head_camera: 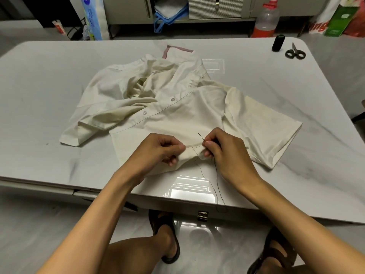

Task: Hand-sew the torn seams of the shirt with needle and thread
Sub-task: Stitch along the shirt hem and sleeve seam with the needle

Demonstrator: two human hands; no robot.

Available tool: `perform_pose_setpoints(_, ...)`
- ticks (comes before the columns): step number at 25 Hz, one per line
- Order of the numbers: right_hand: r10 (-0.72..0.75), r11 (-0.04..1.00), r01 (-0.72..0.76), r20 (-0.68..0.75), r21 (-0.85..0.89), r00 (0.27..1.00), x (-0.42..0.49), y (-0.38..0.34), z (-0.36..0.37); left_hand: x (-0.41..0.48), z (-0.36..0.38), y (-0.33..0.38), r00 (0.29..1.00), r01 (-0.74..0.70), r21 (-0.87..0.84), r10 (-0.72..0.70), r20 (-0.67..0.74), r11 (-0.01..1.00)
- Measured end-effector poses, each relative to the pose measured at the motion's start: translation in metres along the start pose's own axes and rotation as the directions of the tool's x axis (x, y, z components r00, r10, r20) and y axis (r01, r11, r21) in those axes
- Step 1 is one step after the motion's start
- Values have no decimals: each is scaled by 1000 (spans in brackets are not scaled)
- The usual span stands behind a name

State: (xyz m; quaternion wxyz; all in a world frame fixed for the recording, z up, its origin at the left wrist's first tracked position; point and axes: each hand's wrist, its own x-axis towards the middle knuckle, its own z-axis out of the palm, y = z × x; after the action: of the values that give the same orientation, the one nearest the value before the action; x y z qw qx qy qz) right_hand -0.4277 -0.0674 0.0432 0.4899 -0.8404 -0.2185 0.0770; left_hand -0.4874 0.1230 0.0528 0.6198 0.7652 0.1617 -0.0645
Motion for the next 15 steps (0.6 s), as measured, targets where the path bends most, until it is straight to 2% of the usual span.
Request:
perform_pose_setpoints(3, -183, 980, 170, -127, -104, 975, -5, -6, 0, 1, -1, 0, 1000, 8, -44, -9, -14, 999)
perform_pose_setpoints(4, -238, 967, 222, -136, -121, 962, -8, -9, -1, 1, -1, 0, 1000, 10, -59, -11, -16, 998)
perform_pose_setpoints(6, -272, 957, 263, -57, -123, 961, -18, -15, 0, 0, -1, 0, 1000, 8, -78, -9, -17, 997)
perform_pose_setpoints(10, -146, 980, 161, 128, -114, 981, -29, -16, 10, 0, -1, 0, 1000, -6, -83, 5, -9, 997)
perform_pose_setpoints(15, -20, 999, 25, 102, -41, 995, -25, -15, 13, -2, -2, 1, 1000, -23, -87, 24, 5, 996)
